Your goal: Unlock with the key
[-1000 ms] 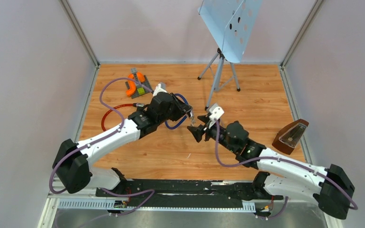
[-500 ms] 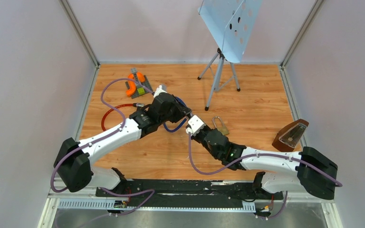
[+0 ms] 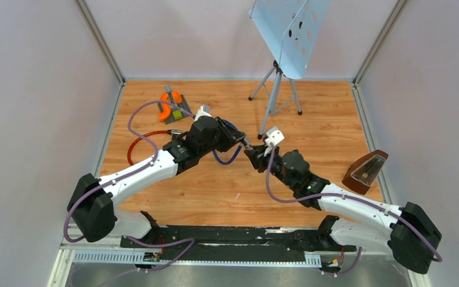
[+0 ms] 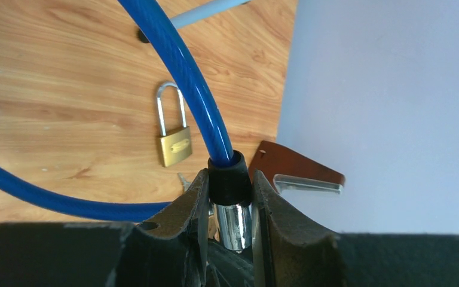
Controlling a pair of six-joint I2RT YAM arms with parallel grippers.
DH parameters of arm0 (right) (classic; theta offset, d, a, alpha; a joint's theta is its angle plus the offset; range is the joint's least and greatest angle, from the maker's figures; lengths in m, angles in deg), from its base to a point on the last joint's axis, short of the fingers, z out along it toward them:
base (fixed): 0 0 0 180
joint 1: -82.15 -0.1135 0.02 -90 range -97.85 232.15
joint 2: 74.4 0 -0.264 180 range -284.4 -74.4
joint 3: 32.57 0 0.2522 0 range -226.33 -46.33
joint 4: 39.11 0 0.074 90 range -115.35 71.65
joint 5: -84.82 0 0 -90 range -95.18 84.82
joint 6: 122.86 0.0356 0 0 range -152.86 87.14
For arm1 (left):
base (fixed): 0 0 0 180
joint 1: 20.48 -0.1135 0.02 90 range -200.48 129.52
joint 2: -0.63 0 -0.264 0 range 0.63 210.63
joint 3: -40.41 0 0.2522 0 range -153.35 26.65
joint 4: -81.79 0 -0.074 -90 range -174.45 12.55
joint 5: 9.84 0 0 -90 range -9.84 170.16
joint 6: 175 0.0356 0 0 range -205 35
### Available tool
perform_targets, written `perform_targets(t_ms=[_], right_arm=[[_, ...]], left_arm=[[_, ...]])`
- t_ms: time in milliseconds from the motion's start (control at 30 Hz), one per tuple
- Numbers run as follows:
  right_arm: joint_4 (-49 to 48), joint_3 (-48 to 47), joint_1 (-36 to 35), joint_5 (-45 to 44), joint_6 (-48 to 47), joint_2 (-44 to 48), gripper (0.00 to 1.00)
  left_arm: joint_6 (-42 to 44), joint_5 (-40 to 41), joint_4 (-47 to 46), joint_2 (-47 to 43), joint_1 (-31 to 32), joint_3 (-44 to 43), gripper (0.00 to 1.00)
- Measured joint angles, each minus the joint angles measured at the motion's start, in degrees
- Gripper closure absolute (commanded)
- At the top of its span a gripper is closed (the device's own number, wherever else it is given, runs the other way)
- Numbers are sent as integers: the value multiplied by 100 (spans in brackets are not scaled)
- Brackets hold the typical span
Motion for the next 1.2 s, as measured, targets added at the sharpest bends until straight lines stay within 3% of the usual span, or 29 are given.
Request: perform_targets(t_ms=[200, 500, 667, 800, 900, 1200], right_arm=[[9, 203, 1038, 1687, 1375, 361, 100], [37, 214, 1510, 2664, 2474, 236, 97], [35, 212, 1818, 3169, 3097, 214, 80], [90, 166, 1932, 3451, 3447, 219, 54], [227, -9, 1956, 3543, 3611, 264, 41], [684, -592, 1958, 3534, 3797, 352, 36]], left_arm=[[-170, -140, -492, -48, 13, 221, 100], [-264, -236, -734, -48, 7, 448, 100], [-299, -243, -826, -94, 13, 525, 100], [-306, -184, -737, -157, 20, 535, 100], [-306, -33, -494, -166, 7, 535, 100], [-306, 118, -232, -168, 9, 533, 100]])
